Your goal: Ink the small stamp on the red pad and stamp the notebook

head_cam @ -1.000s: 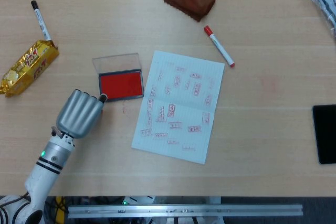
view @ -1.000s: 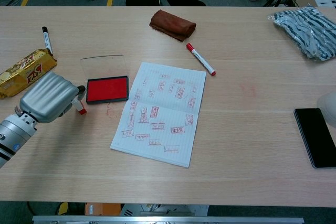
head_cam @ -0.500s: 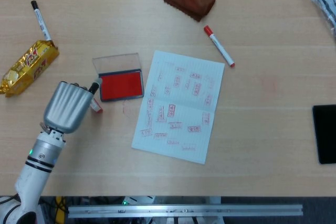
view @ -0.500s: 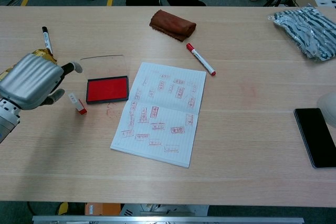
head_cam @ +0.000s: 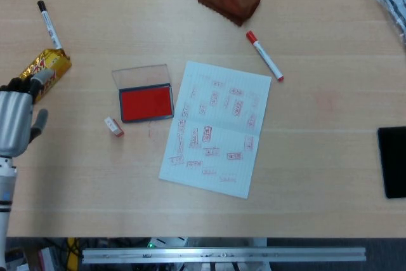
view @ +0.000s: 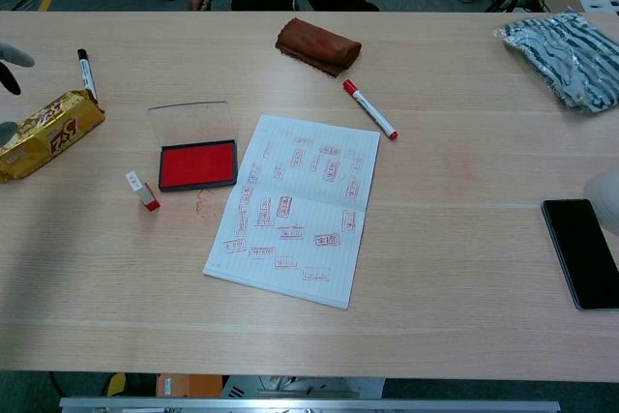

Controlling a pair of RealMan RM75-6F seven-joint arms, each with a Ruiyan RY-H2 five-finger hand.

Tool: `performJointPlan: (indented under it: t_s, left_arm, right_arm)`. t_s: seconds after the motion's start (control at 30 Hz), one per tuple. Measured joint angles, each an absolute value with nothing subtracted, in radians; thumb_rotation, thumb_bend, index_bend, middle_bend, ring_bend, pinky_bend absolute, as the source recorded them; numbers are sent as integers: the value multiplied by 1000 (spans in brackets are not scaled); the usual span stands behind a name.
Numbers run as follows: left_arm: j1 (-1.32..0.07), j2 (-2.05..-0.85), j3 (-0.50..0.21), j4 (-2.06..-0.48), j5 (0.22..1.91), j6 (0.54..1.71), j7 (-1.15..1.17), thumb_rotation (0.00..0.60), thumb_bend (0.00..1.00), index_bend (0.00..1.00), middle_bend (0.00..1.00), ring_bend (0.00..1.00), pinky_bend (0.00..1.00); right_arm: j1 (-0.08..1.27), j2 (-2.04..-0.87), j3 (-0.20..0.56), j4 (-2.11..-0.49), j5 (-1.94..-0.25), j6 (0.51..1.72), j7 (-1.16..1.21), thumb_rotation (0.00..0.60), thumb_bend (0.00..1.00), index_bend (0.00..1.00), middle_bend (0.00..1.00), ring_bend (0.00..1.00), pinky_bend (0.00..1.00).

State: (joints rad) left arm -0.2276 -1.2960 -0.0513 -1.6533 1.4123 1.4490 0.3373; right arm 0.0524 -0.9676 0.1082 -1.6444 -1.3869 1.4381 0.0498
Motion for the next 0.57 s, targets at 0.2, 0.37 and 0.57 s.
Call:
performJointPlan:
  t_s: [0.2,0.37,0.57]
  left_arm:
    - [-156,-1268,-14,-1667,1433,1524,316,600,289,289,401,404,606]
    - [-109,-1255,13,-1672,1475,1579,305,600,289,303,404,408,605]
    - [-79,-1242,21,-1680,1494,1604,299,600,289,315,406,409,605]
  right_arm:
    - [58,-968,107,-1663,-1401,1443,32,600,160,331,400,317,463]
    - [58,-968,103,-1675,-1412,1447,20,600,161,331,400,317,463]
    - [73,-982,83,-1668,-1459,1427,16,600,161,331,400,317,463]
